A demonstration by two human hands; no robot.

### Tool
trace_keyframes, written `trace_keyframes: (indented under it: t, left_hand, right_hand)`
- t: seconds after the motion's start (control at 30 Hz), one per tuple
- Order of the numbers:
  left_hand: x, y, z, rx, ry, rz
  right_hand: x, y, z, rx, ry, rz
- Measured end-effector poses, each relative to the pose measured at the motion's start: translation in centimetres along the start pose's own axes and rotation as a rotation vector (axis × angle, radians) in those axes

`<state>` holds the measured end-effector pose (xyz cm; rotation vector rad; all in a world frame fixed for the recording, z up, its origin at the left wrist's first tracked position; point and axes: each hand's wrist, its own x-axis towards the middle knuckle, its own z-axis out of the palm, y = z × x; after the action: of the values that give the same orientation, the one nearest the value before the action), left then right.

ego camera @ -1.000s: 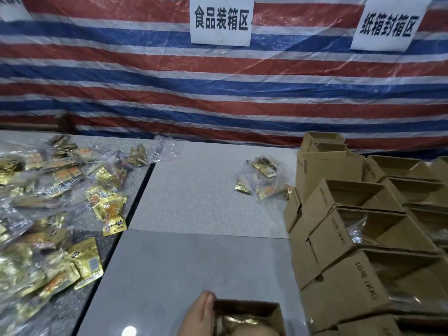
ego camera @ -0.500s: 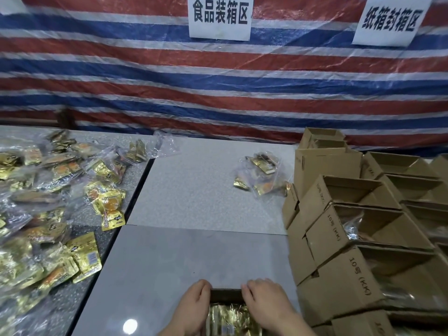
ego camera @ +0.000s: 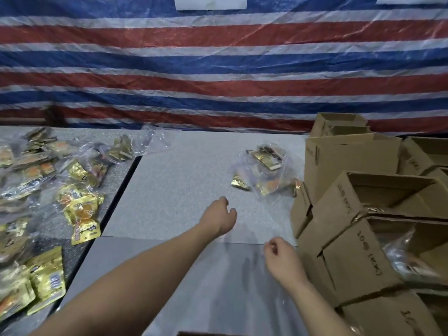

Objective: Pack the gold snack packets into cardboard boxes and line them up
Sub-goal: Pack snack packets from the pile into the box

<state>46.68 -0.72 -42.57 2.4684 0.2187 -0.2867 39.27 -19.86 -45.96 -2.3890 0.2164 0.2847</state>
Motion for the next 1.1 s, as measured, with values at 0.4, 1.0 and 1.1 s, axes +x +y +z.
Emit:
trace_keyframes:
  t: [0.4, 1.0, 1.1]
  left_hand:
    - [15.1, -1.4, 8.0, 0.188, 0.164, 0.034]
    - [17.1, -1.5, 7.5, 0.230, 0.025, -0.049]
    - [17.7, 0.0, 8.3, -0.065, 0.042, -0.157]
  right_hand:
    - [9.0, 2.6, 8.4, 0.510, 0.283, 0.043]
    - [8.8, 2.2, 7.5, 0.638, 0.232, 0.149]
    - [8.0, 1.9, 7.4, 0.667, 0.221, 0.186]
